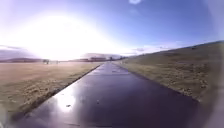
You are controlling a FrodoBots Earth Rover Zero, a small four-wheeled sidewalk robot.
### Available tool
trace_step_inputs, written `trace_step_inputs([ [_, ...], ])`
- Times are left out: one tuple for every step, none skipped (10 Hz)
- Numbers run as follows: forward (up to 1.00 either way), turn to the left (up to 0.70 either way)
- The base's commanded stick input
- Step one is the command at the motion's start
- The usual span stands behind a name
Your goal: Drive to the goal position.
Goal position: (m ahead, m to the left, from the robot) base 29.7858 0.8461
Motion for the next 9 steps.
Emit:
trace_step_inputs([
  [1.0, 0.0],
  [1.0, 0.0],
  [1.0, 0.0],
  [1.0, 0.0],
  [1.0, 0.0],
  [1.0, 0.0],
  [1.0, 0.0],
  [1.0, 0.0],
  [1.0, 0.0],
])
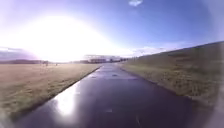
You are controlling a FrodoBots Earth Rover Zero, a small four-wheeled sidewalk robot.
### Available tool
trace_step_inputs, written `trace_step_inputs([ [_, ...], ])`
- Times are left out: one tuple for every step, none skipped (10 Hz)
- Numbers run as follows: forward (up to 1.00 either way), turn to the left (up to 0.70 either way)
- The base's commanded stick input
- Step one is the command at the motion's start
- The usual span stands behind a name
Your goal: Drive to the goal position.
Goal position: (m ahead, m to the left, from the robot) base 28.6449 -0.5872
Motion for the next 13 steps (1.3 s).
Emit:
trace_step_inputs([
  [1.0, 0.0],
  [1.0, 0.0],
  [1.0, 0.0],
  [1.0, 0.0],
  [1.0, 0.0],
  [1.0, 0.0],
  [1.0, 0.0],
  [1.0, 0.0],
  [1.0, 0.0],
  [1.0, 0.0],
  [1.0, 0.0],
  [1.0, 0.0],
  [1.0, 0.0],
])
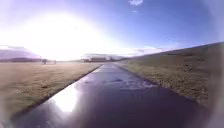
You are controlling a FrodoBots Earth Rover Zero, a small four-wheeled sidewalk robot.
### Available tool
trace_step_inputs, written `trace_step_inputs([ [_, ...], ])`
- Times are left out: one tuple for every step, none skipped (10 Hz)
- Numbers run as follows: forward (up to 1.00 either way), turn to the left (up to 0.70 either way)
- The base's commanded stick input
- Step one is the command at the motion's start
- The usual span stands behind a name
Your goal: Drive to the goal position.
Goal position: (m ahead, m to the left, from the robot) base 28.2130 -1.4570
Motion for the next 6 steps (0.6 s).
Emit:
trace_step_inputs([
  [1.0, 0.0],
  [1.0, 0.0],
  [1.0, 0.0],
  [1.0, 0.0],
  [1.0, 0.0],
  [1.0, 0.0],
])
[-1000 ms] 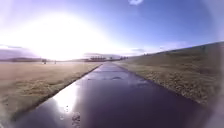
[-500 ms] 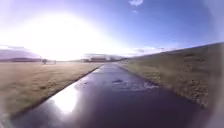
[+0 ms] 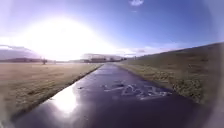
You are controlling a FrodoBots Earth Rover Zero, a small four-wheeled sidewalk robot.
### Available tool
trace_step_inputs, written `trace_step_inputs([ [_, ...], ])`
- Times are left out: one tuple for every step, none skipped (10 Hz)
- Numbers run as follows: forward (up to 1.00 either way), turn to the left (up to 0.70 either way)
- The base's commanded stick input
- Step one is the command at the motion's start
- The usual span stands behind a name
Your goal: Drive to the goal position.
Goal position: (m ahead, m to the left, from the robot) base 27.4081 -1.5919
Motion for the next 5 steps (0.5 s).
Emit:
trace_step_inputs([
  [1.0, 0.0],
  [1.0, 0.0],
  [1.0, 0.0],
  [1.0, 0.0],
  [1.0, 0.0],
])
